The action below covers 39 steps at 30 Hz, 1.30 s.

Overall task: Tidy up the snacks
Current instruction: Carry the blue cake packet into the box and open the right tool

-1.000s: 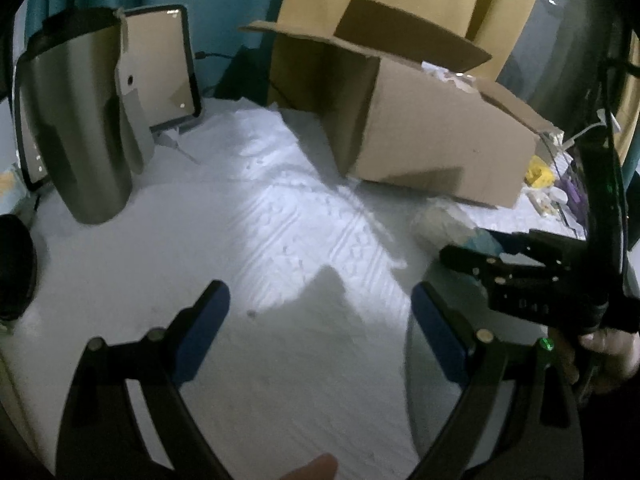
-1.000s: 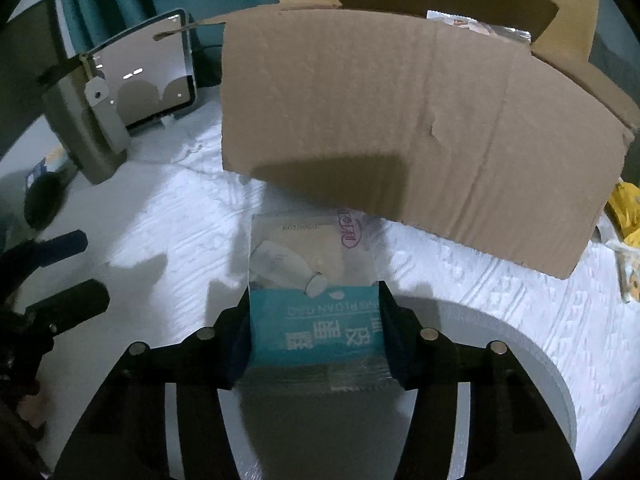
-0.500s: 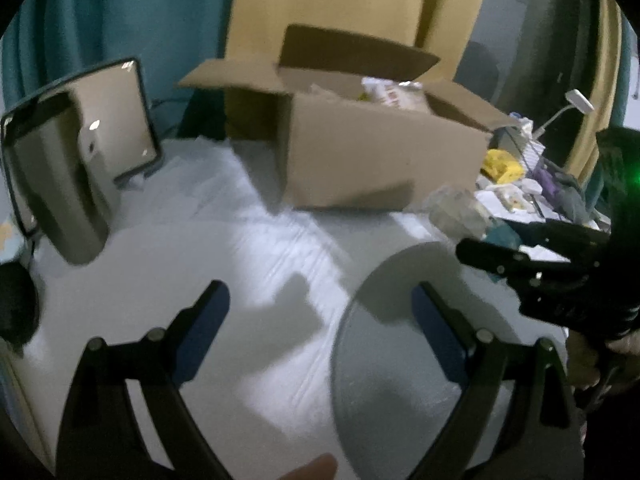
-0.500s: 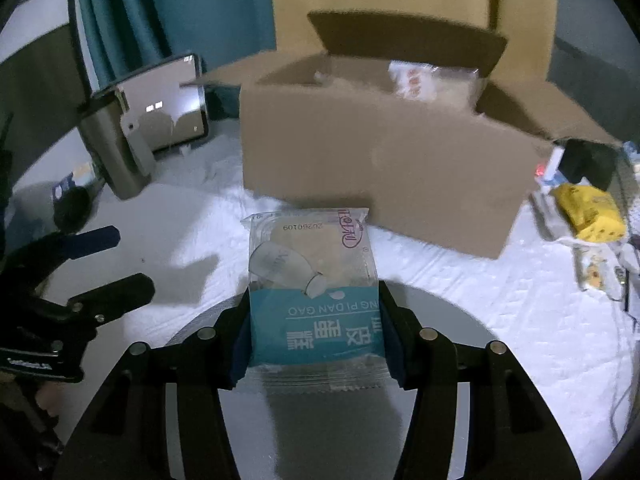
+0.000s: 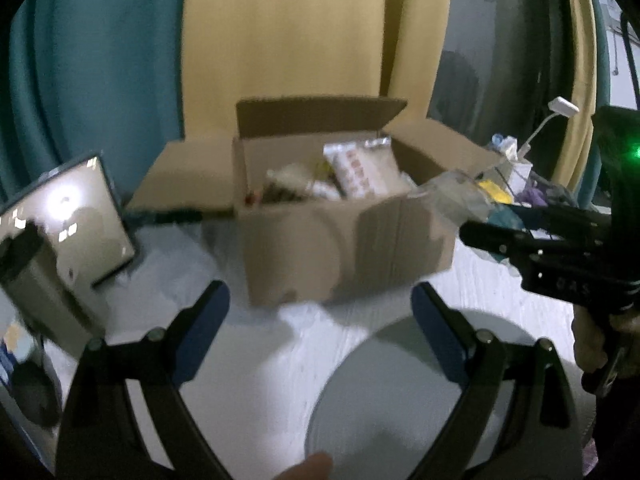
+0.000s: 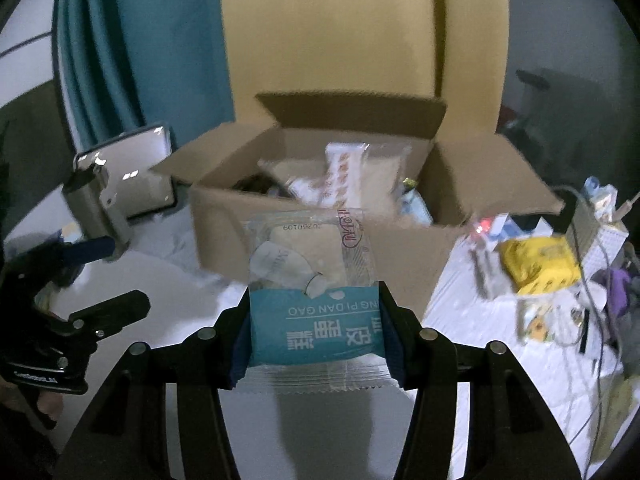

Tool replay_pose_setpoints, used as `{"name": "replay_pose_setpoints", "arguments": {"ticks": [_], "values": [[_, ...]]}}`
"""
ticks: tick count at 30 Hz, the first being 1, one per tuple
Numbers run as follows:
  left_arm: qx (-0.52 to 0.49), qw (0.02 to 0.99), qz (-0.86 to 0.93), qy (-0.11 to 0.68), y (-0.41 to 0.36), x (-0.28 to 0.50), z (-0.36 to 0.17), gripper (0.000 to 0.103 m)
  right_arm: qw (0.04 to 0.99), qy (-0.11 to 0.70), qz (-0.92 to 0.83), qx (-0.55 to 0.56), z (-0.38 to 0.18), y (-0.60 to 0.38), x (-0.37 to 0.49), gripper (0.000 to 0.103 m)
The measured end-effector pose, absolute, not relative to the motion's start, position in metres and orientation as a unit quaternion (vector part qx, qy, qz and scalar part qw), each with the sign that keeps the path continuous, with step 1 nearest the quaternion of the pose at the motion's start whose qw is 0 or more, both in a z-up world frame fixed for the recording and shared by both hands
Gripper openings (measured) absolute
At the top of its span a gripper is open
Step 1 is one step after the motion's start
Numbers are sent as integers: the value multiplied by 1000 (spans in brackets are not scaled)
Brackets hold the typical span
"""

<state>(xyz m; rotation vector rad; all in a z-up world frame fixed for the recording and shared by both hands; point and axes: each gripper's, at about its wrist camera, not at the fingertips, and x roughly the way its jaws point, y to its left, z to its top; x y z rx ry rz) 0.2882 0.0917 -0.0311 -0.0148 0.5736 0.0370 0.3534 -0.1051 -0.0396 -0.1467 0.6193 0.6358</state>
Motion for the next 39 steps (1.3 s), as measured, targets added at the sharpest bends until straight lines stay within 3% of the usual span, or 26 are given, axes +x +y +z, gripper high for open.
{"name": "replay_pose_setpoints", "arguments": {"ticks": [13, 33, 39], "values": [[-5, 964, 41, 261, 105, 374, -3, 93, 912, 287, 291, -43, -16, -104, 440, 57], [-82, 945, 66, 311, 150, 482, -18, 93, 897, 372, 239, 10, -25, -57, 586, 58], [-88, 940, 80, 321, 157, 491, -23, 93, 899, 374, 227, 5, -27, -49, 589, 66]]}}
